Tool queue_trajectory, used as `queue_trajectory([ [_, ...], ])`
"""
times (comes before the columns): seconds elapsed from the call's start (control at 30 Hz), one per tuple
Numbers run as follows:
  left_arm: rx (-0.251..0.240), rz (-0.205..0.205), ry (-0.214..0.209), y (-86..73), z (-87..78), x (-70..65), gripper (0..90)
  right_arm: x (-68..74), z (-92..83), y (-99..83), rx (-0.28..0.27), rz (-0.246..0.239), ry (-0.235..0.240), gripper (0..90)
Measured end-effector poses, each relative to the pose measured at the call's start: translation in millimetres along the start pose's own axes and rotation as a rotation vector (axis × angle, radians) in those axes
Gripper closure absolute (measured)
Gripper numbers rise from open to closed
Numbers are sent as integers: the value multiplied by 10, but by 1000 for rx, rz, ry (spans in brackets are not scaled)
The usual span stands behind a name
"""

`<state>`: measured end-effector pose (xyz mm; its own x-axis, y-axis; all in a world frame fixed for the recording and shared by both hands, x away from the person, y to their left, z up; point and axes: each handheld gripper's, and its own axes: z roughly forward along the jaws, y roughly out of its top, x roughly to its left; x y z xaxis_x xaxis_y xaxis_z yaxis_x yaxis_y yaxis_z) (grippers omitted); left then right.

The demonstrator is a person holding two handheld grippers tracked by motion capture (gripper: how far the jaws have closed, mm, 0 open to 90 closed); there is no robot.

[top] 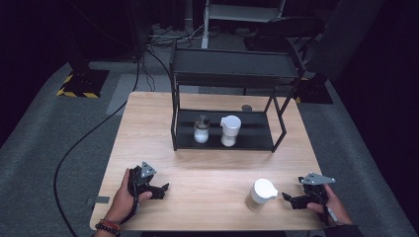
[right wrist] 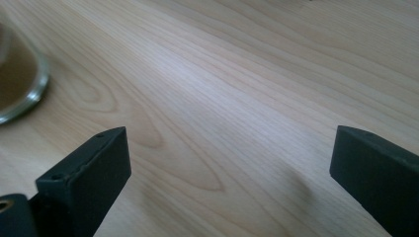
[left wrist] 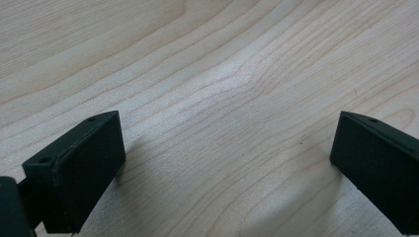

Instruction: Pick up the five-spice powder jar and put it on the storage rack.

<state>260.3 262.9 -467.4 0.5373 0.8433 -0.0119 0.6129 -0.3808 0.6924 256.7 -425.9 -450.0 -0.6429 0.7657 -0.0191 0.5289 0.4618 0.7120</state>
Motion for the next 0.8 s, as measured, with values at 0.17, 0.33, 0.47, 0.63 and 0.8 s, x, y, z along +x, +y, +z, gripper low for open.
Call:
queue_trajectory([
  [0.17,0,0,0,0,0,0,4,45,-57,87,14,-34,25,23],
  [0.33,0,0,0,0,0,0,4,92,-113,180,23,-75,52,23],
  [0.47,0,0,0,0,0,0,4,131,-155,267,37,-105,74,23],
  [0.63,0,0,0,0,0,0,4,164,-198,356,42,-114,90,23],
  [0.8,0,0,0,0,0,0,4,212,-242,413,32,-116,106,23],
])
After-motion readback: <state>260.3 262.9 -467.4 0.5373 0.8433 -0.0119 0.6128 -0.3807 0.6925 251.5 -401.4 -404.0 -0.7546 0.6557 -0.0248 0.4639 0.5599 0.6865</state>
